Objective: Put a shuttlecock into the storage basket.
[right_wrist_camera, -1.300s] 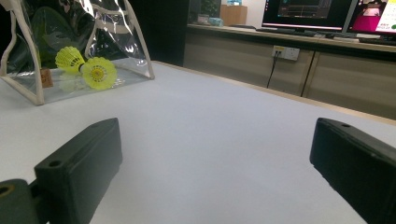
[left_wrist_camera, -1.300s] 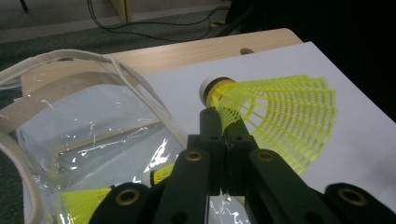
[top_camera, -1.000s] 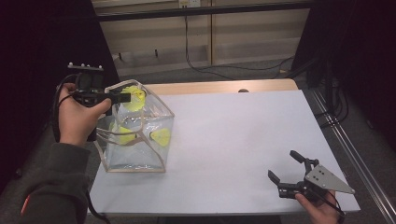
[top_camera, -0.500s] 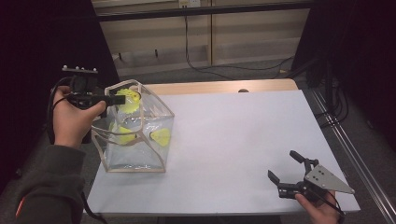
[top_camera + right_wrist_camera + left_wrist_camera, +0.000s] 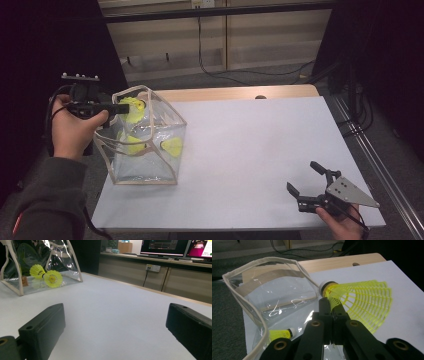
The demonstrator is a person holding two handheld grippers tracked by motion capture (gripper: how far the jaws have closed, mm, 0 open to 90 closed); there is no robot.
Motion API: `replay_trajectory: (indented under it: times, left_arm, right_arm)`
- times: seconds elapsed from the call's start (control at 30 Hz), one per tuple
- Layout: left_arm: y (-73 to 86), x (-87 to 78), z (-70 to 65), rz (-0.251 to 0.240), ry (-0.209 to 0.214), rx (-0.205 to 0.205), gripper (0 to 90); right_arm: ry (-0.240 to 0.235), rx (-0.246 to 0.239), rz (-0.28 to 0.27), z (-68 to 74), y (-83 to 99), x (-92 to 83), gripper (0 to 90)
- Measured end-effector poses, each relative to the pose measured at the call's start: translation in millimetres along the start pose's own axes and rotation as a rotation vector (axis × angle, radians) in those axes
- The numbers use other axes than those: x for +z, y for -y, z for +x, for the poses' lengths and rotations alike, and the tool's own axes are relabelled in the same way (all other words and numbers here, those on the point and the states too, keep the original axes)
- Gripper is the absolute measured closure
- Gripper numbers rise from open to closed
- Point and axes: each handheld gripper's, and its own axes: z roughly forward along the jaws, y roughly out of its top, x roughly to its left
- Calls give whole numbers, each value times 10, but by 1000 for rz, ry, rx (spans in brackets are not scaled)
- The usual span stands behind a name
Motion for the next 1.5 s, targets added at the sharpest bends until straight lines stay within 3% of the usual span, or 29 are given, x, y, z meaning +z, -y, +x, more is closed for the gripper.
replay_trajectory:
  times: [0.6,1.5]
  left_arm:
    - [111,83,81,20,-12,-22,887]
    - [220,201,110,51,-21,-18,884]
  right_arm:
    - [-3,-3,0,1,-1,1,22]
    - [-2,-3,-2,3,-4,0,22]
